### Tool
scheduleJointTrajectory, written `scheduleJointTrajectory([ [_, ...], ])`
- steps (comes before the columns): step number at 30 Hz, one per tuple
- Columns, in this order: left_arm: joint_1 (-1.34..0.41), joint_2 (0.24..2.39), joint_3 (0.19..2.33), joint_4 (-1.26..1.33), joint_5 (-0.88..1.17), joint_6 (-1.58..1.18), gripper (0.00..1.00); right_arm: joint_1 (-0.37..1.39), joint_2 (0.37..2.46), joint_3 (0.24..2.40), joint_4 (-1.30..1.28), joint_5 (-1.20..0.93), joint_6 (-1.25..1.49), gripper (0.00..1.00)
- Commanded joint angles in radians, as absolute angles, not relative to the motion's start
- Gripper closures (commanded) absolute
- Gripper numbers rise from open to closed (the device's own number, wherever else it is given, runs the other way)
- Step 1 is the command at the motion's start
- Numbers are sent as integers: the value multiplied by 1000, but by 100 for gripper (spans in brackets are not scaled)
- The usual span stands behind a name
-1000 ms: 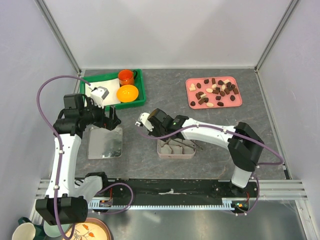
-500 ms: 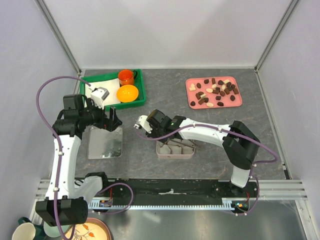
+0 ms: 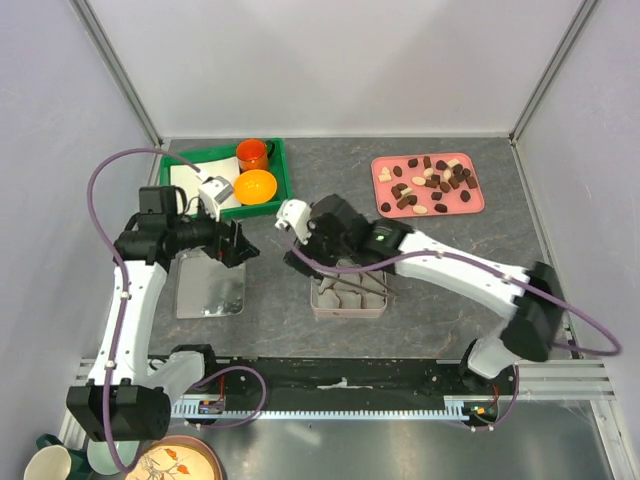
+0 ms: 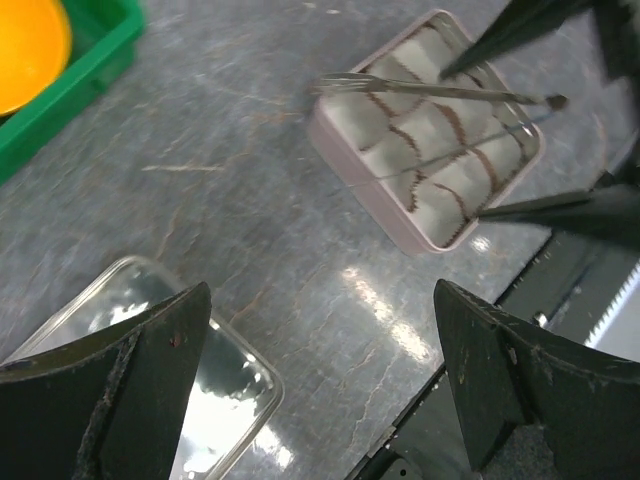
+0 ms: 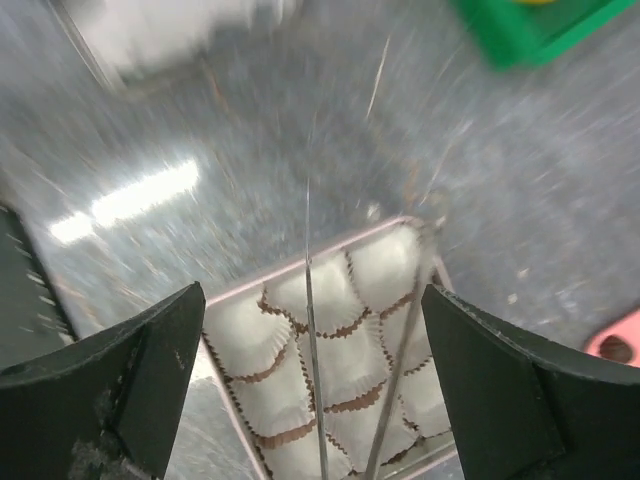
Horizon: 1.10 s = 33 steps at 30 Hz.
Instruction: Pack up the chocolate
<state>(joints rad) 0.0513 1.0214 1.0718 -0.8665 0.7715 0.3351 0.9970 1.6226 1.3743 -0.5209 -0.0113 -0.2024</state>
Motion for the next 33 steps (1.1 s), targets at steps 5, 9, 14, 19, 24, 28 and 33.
scheduleJointTrajectory([
  [5, -257, 1072, 1074, -862, 741, 495, 1, 915, 1193, 1254, -341, 178, 253, 2],
  [9, -377, 1101, 1071, -833, 626, 546, 1, 894, 1195, 1302, -521, 406, 274, 2],
  [14, -469, 1170, 1080, -812, 537, 630, 1, 885, 1123, 1178, -522, 518, 380, 2],
  [19, -532, 1152, 1002, -714, 477, 738, 1, 884, 1187, 1239, -725, 540, 432, 2],
  [24, -578, 1173, 948, -643, 391, 798, 2, 822, 1200, 1382, -878, 467, 468, 2],
  [28, -604, 1207, 920, -556, 327, 818, 4, 815, 1039, 1301, -813, 572, 534, 2],
  [33, -610, 1273, 939, -519, 318, 844, 5, 744, 1124, 1246, -888, 495, 545, 2],
])
